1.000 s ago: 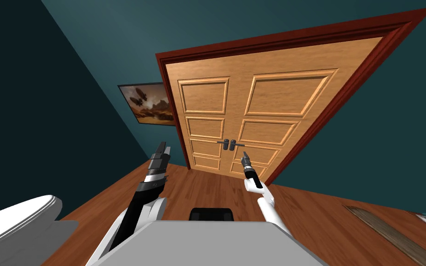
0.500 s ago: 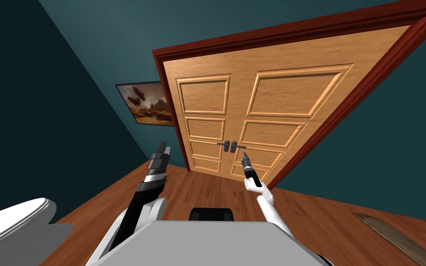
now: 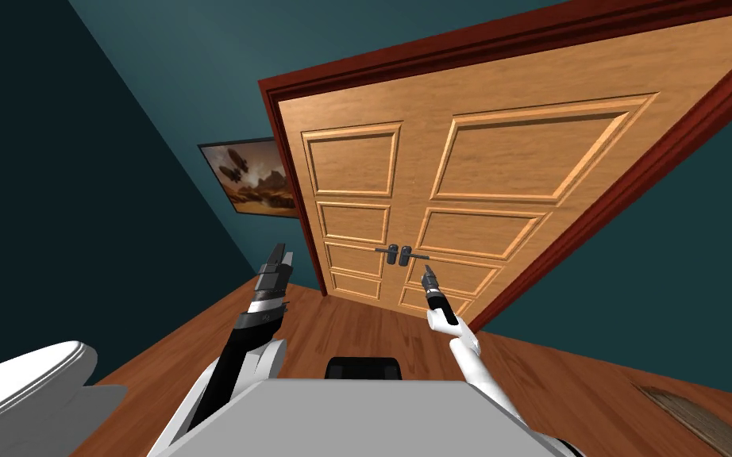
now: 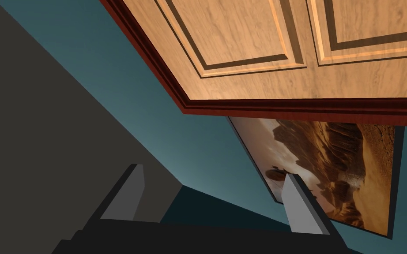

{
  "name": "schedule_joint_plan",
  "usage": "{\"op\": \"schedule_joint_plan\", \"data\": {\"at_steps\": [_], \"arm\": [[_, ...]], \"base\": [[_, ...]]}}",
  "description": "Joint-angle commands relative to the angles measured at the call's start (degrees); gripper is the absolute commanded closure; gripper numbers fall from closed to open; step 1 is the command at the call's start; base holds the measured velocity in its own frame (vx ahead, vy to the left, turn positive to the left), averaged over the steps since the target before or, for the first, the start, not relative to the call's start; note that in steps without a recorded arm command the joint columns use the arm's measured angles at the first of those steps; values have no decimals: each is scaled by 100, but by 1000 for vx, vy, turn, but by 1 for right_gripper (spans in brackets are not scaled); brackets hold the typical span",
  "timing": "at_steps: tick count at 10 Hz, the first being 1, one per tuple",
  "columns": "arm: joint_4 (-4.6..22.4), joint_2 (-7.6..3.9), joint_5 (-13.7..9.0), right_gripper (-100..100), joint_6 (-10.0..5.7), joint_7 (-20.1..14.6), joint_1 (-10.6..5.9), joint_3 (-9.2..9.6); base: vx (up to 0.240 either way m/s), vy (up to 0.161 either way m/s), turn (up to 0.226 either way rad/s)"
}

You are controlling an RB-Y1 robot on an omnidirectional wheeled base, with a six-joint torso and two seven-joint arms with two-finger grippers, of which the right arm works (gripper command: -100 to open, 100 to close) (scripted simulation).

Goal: Pull the door open

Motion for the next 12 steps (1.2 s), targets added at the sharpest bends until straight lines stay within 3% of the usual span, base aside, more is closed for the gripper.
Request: {"op": "schedule_joint_plan", "data": {"at_steps": [1, 4, 5, 9, 10, 12], "arm": [[-39, -187, -67, -100, -9, -117, 159, -101], [205, -624, -221, -100, -186, -376, 329, -324], [245, -692, -247, -100, -225, -430, 342, -342], [255, -721, -268, -100, -276, -502, 292, -287], [255, -721, -268, 100, -276, -502, 292, -287], [255, -721, -268, 100, -276, -502, 292, -287]], "base": [[96, 11, 92], [183, -23, 126], [197, -35, 159], [167, 10, 131], [-12, -8, -29], [-30, -10, 11]]}}
